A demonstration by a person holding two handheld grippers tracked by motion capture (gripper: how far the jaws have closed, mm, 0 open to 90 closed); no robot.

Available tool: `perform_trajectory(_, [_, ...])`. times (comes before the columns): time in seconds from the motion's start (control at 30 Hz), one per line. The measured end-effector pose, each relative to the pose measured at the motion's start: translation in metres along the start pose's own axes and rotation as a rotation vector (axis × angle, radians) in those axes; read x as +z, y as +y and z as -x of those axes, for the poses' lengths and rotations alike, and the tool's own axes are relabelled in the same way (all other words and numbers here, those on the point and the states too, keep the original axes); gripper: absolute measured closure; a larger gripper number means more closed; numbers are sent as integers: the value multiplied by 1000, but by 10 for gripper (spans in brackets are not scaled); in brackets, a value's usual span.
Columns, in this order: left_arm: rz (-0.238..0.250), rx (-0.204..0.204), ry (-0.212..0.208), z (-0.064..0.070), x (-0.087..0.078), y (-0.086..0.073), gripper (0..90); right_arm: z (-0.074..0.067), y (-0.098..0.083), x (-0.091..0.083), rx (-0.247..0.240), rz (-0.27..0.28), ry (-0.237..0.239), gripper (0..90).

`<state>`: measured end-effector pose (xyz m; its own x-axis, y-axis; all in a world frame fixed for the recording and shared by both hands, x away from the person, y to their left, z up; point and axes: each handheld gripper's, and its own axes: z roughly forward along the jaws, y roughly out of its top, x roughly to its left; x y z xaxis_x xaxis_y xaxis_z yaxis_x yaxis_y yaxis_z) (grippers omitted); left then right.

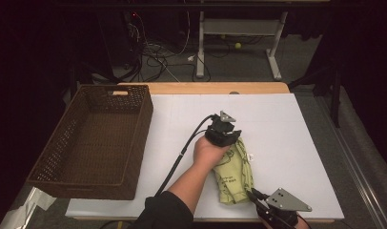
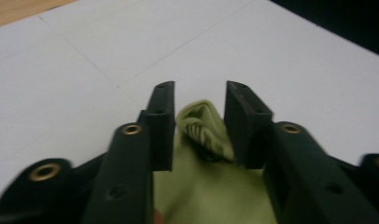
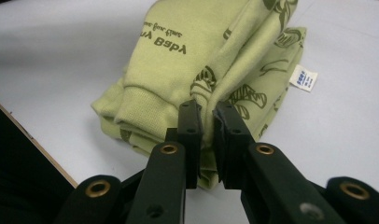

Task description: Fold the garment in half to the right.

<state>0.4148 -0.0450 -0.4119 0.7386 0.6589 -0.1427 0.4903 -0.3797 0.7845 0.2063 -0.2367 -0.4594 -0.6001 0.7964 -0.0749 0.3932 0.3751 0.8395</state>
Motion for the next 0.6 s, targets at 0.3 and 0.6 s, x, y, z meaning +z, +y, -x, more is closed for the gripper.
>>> perform_trajectory(0.3, [40,7,-17,-11,-39,-20,348,1,-2,2,-12,-1,-7,833])
perform_trajectory(0.6, [8,-9,-70,-10,-65,-98,306,5,-5,5,25,-18,-17,815])
